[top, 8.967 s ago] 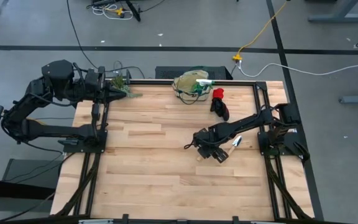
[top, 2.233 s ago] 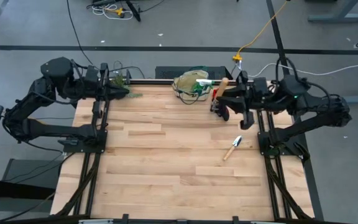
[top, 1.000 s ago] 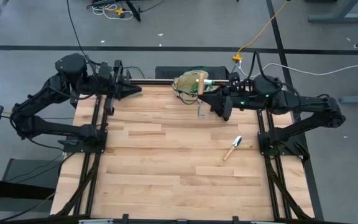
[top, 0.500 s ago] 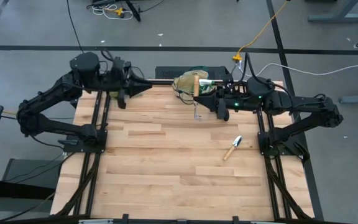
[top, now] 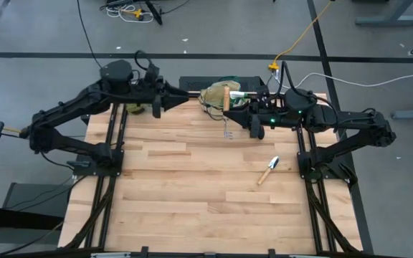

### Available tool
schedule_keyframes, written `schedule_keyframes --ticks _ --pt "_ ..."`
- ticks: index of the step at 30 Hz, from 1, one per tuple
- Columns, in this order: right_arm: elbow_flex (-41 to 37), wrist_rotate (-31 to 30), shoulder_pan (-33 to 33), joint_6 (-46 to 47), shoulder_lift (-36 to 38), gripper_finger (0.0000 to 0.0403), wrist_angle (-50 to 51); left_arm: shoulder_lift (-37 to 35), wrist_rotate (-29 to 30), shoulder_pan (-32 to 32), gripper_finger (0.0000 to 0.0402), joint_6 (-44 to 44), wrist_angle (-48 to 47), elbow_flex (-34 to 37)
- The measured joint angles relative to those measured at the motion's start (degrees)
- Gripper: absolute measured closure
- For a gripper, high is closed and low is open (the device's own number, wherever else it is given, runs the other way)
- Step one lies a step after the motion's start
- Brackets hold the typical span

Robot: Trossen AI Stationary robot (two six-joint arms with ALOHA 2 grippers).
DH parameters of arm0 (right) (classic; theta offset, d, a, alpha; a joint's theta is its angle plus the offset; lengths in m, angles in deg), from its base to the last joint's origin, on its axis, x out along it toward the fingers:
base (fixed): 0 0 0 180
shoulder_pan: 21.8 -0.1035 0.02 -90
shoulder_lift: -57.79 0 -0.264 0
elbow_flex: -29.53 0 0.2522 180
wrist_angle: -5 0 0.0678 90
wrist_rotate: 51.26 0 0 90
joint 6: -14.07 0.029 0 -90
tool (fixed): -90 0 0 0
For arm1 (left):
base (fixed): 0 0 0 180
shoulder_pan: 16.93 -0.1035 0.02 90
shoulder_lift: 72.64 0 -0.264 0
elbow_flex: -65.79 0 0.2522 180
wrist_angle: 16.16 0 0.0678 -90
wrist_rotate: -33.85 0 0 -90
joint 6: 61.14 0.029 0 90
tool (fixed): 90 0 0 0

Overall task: Pick & Place Garden tools in Gardening bag
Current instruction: Put the brown hand rake into the white gardening bag

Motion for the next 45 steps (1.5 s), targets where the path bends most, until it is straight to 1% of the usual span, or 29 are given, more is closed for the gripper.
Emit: schedule_keyframes --ticks 7,14,18,32,38,45 --pt "0.0 -0.2 0.0 -0.2 0.0 0.0344 0.8 0.1 -0.6 0.0 0.0170 -1.9 2.3 0.0" --pt "0.0 -0.2 0.9 -0.5 -0.5 0.0344 1.0 0.1 -0.4 0.0 0.0145 -6.3 5.7 0.0" --pt "0.0 0.0 1.4 -0.7 -0.7 0.0344 1.0 0.9 -0.6 0.0 0.0138 -8.5 6.9 0.0" --pt "0.0 0.3 1.6 -2.2 -0.9 0.0344 1.3 4.1 -1.5 0.6 0.0131 -8.5 10.1 -0.1" --pt "0.0 0.2 1.7 -2.4 -0.9 0.0344 1.4 6.3 -2.6 0.7 0.0120 -8.8 14.4 -0.1" --pt "0.0 0.2 2.8 -2.9 -0.9 0.0344 2.5 8.9 -4.2 0.7 0.0103 -8.7 15.8 -0.1"
